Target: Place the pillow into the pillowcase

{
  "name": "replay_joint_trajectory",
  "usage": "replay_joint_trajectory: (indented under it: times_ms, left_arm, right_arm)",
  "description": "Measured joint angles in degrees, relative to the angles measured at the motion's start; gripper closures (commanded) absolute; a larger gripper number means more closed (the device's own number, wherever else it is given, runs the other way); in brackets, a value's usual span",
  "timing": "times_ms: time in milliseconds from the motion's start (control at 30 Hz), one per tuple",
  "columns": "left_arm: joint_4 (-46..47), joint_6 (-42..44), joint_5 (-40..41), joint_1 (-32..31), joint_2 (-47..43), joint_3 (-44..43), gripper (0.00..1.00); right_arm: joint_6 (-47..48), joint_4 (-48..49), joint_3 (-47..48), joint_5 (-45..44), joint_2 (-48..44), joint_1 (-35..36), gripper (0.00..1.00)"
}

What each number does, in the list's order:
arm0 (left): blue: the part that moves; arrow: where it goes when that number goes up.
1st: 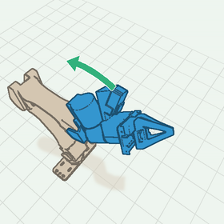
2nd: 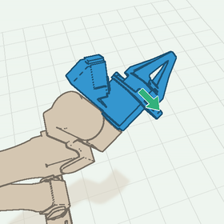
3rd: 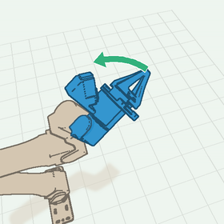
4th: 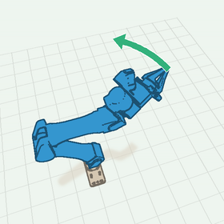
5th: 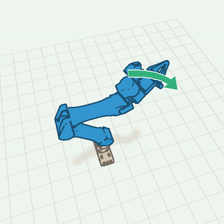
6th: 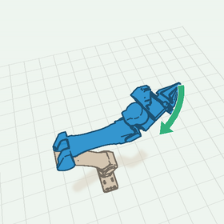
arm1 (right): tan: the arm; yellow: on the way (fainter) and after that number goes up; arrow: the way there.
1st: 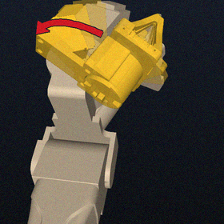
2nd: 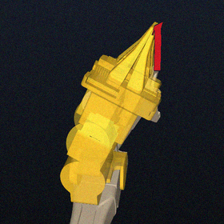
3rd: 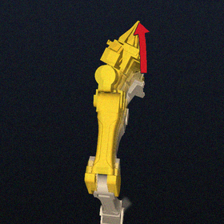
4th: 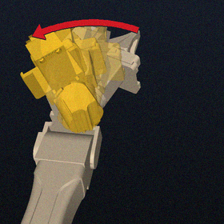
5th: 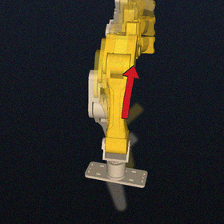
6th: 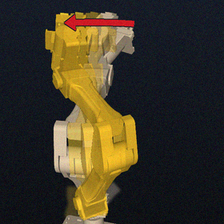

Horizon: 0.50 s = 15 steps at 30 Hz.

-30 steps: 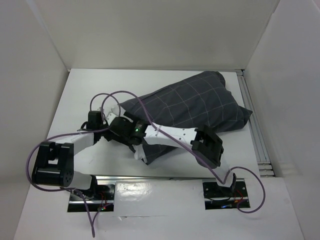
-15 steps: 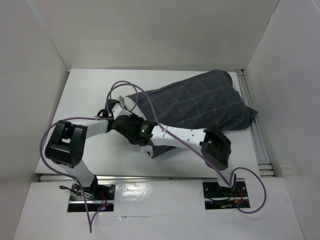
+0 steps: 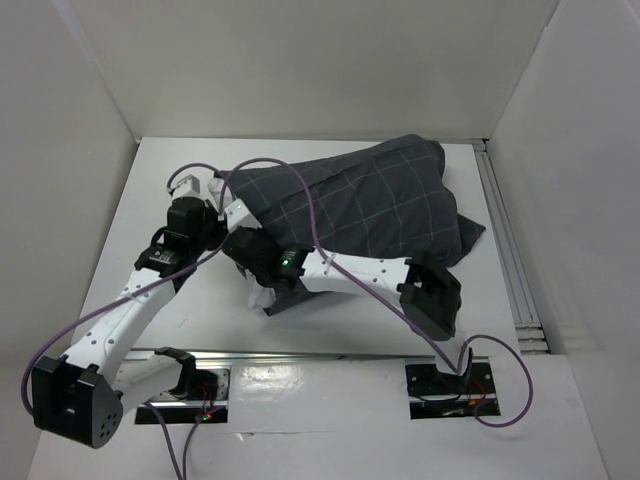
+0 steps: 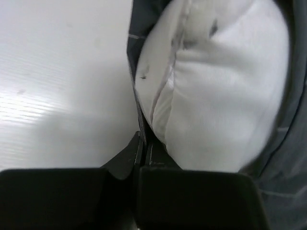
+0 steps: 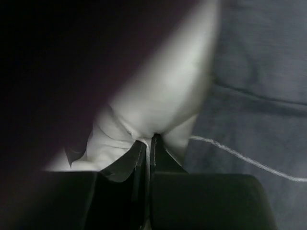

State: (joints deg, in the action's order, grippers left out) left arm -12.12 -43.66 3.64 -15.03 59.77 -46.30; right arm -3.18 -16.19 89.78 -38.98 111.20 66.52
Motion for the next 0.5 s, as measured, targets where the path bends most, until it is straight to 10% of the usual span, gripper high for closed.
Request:
replay_joint_trajectory:
  times_ms: [167,500]
  left_arm:
    - [-4.8,-2.6,9.8,-0.8,-1.9,0.3,1.00]
    - [-20.0,-4.4,1.5,-7.4,-20.9,-0.1,1.00]
  right_arm:
    - [-16.5,-8.3,9.3,-1.1,6.5,-0.5,1.00]
    - [-48.5,-29.7,24.4,-2.1,15.8,-20.5,1.00]
